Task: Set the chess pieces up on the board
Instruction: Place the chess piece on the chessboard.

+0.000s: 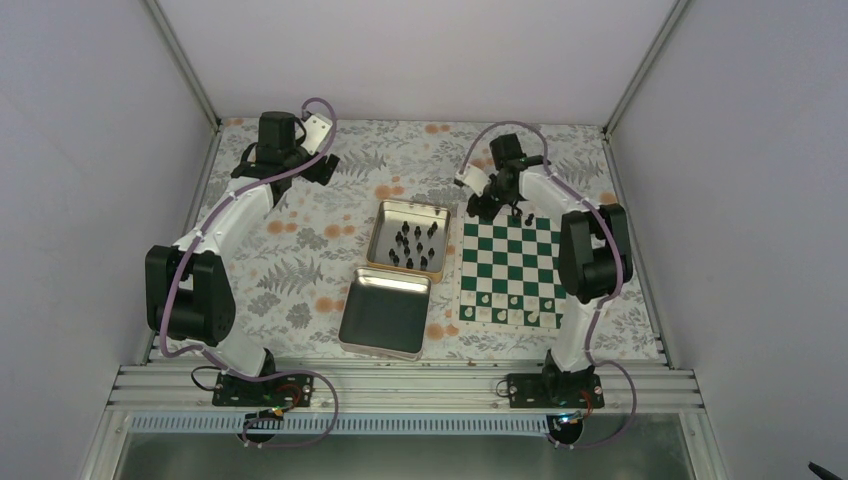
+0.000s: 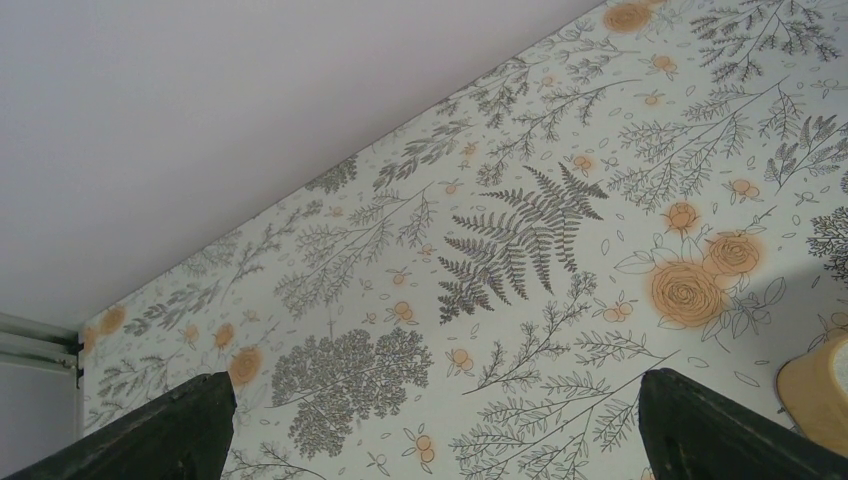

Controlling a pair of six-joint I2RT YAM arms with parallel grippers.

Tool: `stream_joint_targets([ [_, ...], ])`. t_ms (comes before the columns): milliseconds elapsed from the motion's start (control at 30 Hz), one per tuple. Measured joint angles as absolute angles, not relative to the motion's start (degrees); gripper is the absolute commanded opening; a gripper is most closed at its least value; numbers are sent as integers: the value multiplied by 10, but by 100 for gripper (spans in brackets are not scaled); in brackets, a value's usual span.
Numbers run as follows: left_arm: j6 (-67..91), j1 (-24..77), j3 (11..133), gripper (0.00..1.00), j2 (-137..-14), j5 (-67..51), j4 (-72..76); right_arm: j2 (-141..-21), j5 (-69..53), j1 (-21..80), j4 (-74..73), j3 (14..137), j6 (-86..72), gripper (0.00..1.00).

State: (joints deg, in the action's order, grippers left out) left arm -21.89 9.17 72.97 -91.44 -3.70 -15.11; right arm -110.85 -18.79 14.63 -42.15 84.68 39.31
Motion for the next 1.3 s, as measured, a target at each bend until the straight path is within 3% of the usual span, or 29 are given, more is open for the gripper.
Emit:
stream_joint_targets([
  [1067, -219, 95, 734, 100, -916, -34, -151, -1166, -188, 92, -343, 805, 408, 4],
  [1300, -219, 95, 734, 100, -916, -34, -151, -1167, -187, 92, -343, 811, 408, 10],
])
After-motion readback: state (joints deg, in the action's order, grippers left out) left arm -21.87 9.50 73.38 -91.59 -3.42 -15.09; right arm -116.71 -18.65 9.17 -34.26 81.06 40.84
